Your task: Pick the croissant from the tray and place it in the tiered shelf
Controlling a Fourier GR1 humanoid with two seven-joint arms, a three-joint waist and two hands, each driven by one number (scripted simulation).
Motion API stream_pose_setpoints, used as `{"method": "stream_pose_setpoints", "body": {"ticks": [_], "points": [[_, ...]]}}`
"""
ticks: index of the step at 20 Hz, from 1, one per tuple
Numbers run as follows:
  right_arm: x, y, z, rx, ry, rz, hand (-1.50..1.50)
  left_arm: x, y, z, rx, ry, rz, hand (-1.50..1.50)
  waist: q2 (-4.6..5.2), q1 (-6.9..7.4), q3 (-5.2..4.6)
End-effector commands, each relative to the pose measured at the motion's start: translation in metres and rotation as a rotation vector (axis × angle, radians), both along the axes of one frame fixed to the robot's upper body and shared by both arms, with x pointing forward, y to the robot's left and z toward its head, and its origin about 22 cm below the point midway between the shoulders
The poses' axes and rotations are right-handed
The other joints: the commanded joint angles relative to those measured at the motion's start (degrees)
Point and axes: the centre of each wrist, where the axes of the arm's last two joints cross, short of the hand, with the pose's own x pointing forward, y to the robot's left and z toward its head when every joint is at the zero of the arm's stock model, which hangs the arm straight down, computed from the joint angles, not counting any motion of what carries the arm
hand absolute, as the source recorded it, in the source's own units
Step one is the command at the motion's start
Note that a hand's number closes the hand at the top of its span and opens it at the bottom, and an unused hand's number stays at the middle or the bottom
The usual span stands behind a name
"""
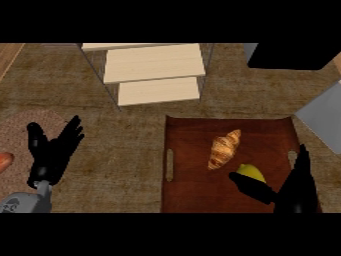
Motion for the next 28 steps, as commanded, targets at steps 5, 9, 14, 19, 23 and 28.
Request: {"method": "stream_pose_setpoints", "body": {"ticks": [5, 9, 14, 19, 23, 28], "points": [[0.052, 0.016, -0.001, 0.061, 0.205, -0.098, -1.50, -0.004, -0.003, -0.007, 0.009, 0.012, 0.019, 0.00, -0.35, -0.52, 0.15], [0.060, 0.016, -0.004, 0.011, 0.234, -0.096, -1.50, -0.003, 0.013, -0.004, 0.009, 0.009, 0.031, 0.00, -0.54, -1.30, 0.07], [0.087, 0.017, -0.010, 0.020, 0.233, -0.127, -1.50, -0.010, 0.019, -0.010, 0.002, 0.021, 0.026, 0.00, -0.42, -0.49, 0.13], [0.083, 0.022, -0.032, 0.016, 0.297, -0.121, -1.50, -0.009, 0.010, -0.008, -0.005, 0.011, 0.024, 0.00, -0.61, -1.02, 0.19], [0.095, 0.022, -0.035, -0.008, 0.324, -0.125, -1.50, 0.005, 0.009, -0.007, 0.002, 0.009, 0.042, 0.00, -0.49, -1.64, 0.12], [0.098, 0.019, -0.055, -0.041, 0.354, -0.167, -1.50, 0.000, 0.006, -0.004, -0.004, 0.011, 0.022, 0.00, -0.54, -1.31, 0.19]]}}
